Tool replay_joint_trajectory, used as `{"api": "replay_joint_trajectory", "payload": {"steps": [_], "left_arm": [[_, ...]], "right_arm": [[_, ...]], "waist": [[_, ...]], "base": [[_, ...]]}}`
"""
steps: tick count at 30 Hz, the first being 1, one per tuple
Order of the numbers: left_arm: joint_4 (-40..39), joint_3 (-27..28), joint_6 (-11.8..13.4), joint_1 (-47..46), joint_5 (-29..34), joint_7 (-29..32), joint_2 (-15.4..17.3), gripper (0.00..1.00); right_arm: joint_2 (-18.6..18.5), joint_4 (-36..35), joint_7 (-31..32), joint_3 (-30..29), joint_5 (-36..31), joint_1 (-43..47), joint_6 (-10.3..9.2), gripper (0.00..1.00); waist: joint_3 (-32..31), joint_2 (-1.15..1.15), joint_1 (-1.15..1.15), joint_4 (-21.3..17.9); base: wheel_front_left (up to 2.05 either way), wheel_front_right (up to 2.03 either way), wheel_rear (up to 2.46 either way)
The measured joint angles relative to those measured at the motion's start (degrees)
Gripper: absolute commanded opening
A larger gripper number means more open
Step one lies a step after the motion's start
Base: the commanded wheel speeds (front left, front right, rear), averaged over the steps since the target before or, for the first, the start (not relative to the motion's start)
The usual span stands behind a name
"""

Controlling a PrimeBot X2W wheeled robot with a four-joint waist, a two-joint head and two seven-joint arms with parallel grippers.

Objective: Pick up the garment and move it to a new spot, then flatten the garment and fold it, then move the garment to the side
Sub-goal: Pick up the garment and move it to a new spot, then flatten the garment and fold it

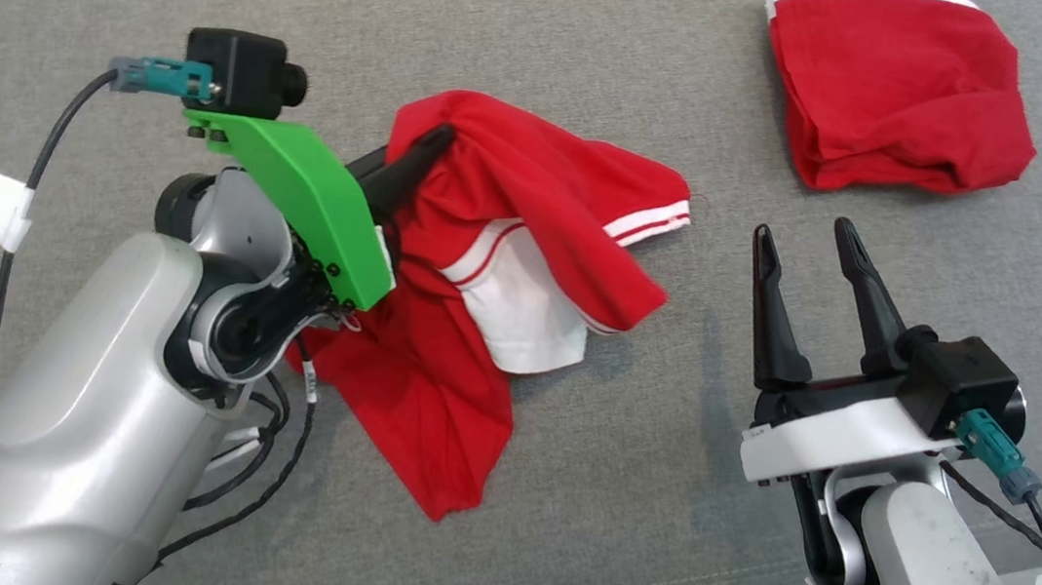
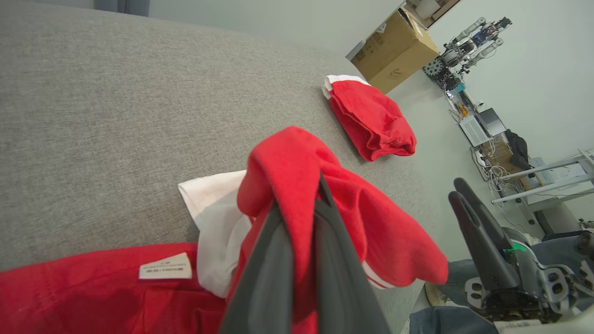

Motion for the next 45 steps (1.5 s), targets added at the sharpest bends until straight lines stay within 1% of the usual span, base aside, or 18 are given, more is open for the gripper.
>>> {"api": "replay_joint_trajectory", "payload": {"steps": [2,5,6,7,8,9,10,13,16,18,20,24,28,30,32,36,42,45], "left_arm": [[2.4,0.4,0.7,0.0,1.0,-0.9,0.3,0.00],[4.5,0.4,1.4,0.0,1.6,-2.3,-0.6,0.00],[5.3,0.3,1.4,-0.1,1.8,-3.0,-1.4,0.36],[6.0,0.2,1.4,-0.2,2.3,-3.8,-1.9,0.69],[6.7,0.0,1.3,-0.4,2.9,-4.6,-2.4,0.67],[7.4,0.1,1.3,-0.7,3.6,-5.6,-2.7,0.98],[8.0,0.6,1.4,-1.2,4.4,-6.9,-2.7,1.00],[9.8,1.2,1.4,-2.7,6.2,-8.9,-2.3,1.00],[11.0,0.0,1.2,-2.8,6.3,-9.6,-3.0,1.00],[11.2,-0.3,0.9,-2.8,6.2,-10.1,-4.2,1.00],[11.2,-0.2,0.9,-3.2,6.2,-11.2,-5.2,1.00],[11.3,0.0,0.4,-3.9,6.2,-13.2,-5.5,1.00],[11.4,-0.4,-0.1,-3.9,6.4,-14.6,-5.5,1.00],[11.3,-0.8,-0.2,-3.8,6.6,-14.9,-5.5,1.00],[11.0,-1.7,-0.9,-3.0,6.6,-15.3,-5.7,1.00],[10.2,-3.1,-1.9,0.5,6.2,-16.9,-6.3,1.00],[8.8,-3.8,-2.0,5.3,7.9,-21.0,-6.3,1.00],[8.6,-5.2,-2.1,8.9,8.9,-21.7,-5.8,1.00]], "right_arm": [[0.0,-0.1,-0.1,0.3,0.0,0.5,0.22,1.00],[0.1,-0.2,-0.1,1.0,0.0,1.7,0.54,1.00],[0.1,-0.2,-0.1,1.4,-0.1,2.0,0.76,1.00],[0.1,-0.1,-0.1,2.1,-0.1,2.3,1.13,1.00],[0.1,0.1,-0.1,2.9,-0.2,2.4,1.45,1.00],[0.1,0.2,-0.1,3.8,-0.4,2.4,1.86,1.00],[0.1,0.4,-0.1,4.8,-0.7,2.4,2.40,1.00],[0.3,1.5,-0.1,7.2,-1.1,2.4,3.54,1.00],[0.2,3.2,-0.1,8.8,-1.5,2.8,4.78,1.00],[0.0,4.4,0.2,9.5,-2.1,3.5,5.26,1.00],[-0.1,5.4,0.5,9.7,-2.7,3.4,5.31,1.00],[-0.6,8.4,1.7,10.8,-4.1,2.4,6.28,1.00],[-2.0,11.3,2.8,10.5,-5.0,0.4,6.39,1.00],[-2.1,12.0,3.0,10.1,-4.9,0.1,6.39,1.00],[-2.2,13.4,3.5,9.5,-4.9,-0.4,6.39,1.00],[-2.2,15.8,4.1,8.0,-3.8,-0.7,6.39,1.00],[-2.1,18.1,4.5,6.9,-2.9,-1.9,6.38,1.00],[-1.8,18.9,4.4,6.9,-2.4,-2.0,6.46,1.00]], "waist": [[-0.4,0.00,0.00,-1.1],[-0.8,0.00,0.00,-2.4],[-0.8,0.00,0.00,-2.7],[-0.8,0.00,0.00,-2.8],[-0.8,0.00,0.00,-2.8],[-0.7,0.00,0.00,-2.7],[-0.5,0.00,0.00,-2.6],[-0.1,0.00,0.00,-2.2],[0.1,0.00,0.00,-1.3],[0.2,0.00,0.00,-0.5],[0.3,0.00,0.00,0.4],[0.4,0.00,0.00,2.5],[0.3,0.00,0.00,4.9],[0.3,0.00,0.00,5.5],[0.2,0.00,0.00,6.8],[0.0,0.00,0.00,9.5],[-0.4,0.00,0.00,13.2],[-0.8,0.00,0.00,14.8]], "base": [[0.00,0.00,0.00],[0.00,0.00,0.00],[0.00,0.00,0.00],[0.00,0.00,0.00],[0.00,0.00,0.00],[0.00,0.00,0.00],[0.00,0.00,0.00],[0.00,0.00,0.00],[0.00,0.00,0.00],[0.00,0.00,0.00],[0.00,0.00,0.00],[0.00,0.00,0.00],[0.00,0.00,0.00],[0.00,0.00,0.00],[0.00,0.00,0.00],[0.00,0.00,0.00],[0.00,0.00,0.00],[0.00,0.00,0.00]]}}
